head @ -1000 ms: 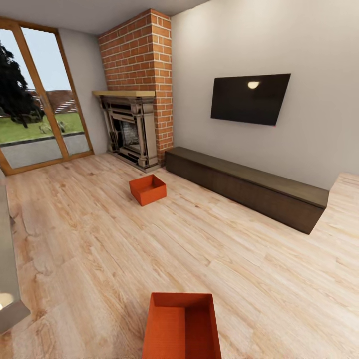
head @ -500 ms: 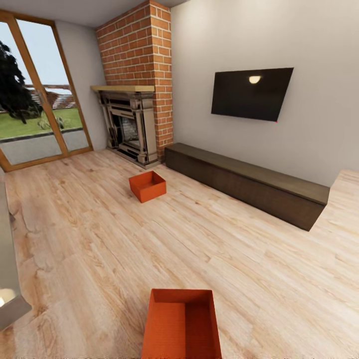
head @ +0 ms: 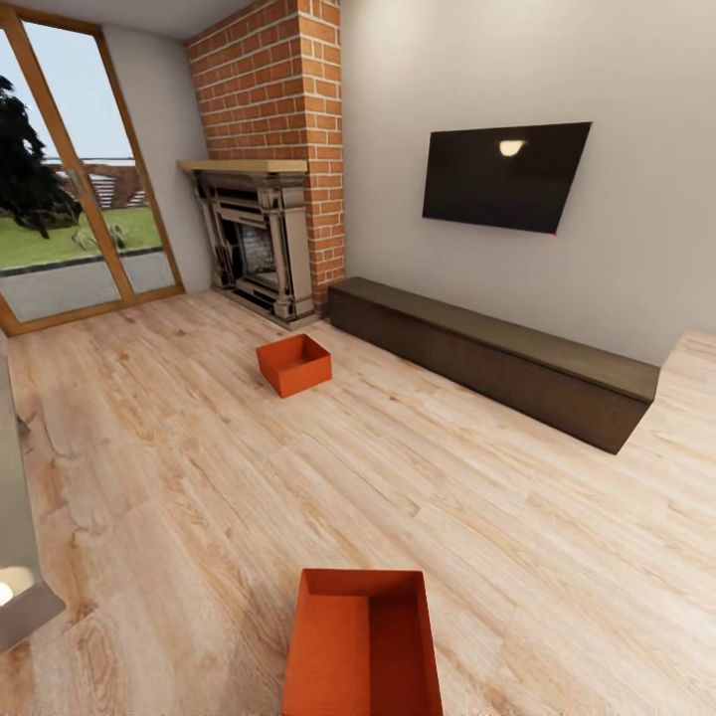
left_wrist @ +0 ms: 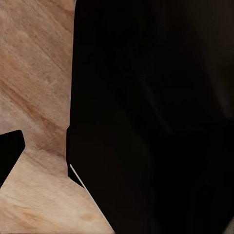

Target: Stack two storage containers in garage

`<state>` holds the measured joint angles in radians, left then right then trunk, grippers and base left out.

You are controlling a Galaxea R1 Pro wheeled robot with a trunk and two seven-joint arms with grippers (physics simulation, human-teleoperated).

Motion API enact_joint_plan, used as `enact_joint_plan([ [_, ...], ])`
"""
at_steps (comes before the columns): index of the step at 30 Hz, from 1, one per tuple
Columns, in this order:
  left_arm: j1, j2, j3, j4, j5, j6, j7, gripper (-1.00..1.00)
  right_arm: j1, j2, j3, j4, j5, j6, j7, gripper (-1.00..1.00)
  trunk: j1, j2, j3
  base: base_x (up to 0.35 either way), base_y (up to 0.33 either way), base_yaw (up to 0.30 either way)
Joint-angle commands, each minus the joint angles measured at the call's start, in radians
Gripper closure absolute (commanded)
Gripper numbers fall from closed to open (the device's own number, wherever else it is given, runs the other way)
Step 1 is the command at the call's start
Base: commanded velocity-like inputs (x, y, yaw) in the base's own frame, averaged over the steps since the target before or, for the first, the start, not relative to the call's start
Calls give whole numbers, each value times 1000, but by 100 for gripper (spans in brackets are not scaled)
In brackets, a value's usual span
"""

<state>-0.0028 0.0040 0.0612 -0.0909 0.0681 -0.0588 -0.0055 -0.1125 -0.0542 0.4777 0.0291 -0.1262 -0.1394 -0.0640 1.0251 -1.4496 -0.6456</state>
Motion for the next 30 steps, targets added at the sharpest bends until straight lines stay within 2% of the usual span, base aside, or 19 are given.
enact_joint_plan([
  [1,0,0,5,0,6,-2,-1,-100,-1,1,9,3,-10,-6,0,-100,0,0,-2,0,0,0],
  [30,0,2,5,0,6,-3,-1,-100,-1,2,7,3,-10,-6,0,-100,0,0,-48,0,0,0],
])
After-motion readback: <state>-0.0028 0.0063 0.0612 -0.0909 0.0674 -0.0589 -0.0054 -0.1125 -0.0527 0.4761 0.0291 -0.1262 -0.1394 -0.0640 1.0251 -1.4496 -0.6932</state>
